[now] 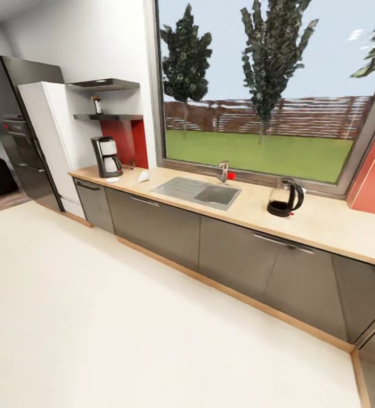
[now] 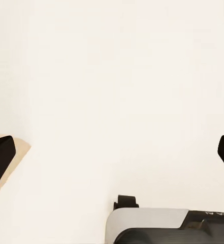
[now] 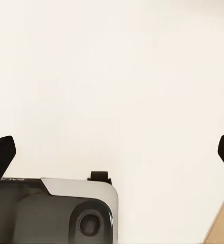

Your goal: Set up a coffee station on the kitchen countertop: keep the coffee maker on the countertop, move the bottle of coffee from the kitchen shelf to the counter next to the coffee maker, place a paper coffee filter on top of the coffee maker, put the saucer next to the coffee maker with the coffee cup on the saucer, and place the electric kettle next to the coffee maker.

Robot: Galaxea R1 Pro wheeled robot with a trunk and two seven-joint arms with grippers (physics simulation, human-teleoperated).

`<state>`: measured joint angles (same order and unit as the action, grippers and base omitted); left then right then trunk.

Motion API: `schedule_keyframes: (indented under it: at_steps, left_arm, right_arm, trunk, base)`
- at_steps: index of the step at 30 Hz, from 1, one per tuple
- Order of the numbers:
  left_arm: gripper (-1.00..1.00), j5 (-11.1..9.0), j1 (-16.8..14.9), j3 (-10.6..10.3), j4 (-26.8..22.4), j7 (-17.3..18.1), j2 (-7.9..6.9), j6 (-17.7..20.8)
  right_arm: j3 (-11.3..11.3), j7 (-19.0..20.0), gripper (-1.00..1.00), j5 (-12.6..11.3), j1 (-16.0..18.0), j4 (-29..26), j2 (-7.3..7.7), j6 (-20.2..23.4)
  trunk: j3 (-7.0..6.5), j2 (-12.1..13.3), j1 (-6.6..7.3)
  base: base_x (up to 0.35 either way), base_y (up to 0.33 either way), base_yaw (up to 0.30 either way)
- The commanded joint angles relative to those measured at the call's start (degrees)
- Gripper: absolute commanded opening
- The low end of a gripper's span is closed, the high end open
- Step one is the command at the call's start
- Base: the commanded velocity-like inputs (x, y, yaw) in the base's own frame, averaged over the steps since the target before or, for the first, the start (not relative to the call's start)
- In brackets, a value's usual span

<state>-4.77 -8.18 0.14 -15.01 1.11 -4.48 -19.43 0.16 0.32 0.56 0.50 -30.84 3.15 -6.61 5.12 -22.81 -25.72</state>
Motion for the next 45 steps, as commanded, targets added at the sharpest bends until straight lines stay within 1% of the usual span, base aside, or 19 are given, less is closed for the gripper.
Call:
schedule_keyframes:
  at_steps: [1, 19, 31, 45]
  left_arm:
    - [1.00, -0.50, -0.07, -0.05, 0.05, 0.12, 0.00, -0.17]
    - [1.00, -0.50, -0.07, -0.05, 0.07, 0.12, 0.00, -0.17]
    - [1.00, -0.49, -0.06, -0.05, 0.07, 0.12, 0.00, -0.17]
    - [1.00, -0.50, -0.07, -0.05, 0.07, 0.12, 0.00, -0.17]
  right_arm:
    - [0.01, 0.03, 1.00, 0.06, 0.03, 0.04, 0.02, -0.16]
    - [-0.02, 0.03, 1.00, 0.06, 0.03, 0.05, 0.02, -0.16]
    - [-0.09, 0.03, 1.00, 0.10, 0.03, 1.14, 0.19, -0.25]
    - [-0.07, 0.03, 1.00, 0.06, 0.03, 1.22, 0.17, -0.24]
  trunk:
    - [0.06, -0.11, -0.07]
    - [-0.85, -0.11, -0.07]
    - [-0.89, -0.11, -0.07]
    - [-0.89, -0.11, -0.07]
  base:
    - [0.339, -0.001, 0.228]
    - [0.339, 0.000, 0.218]
    - [0.339, 0.000, 0.015]
    - [0.339, 0.008, 0.000]
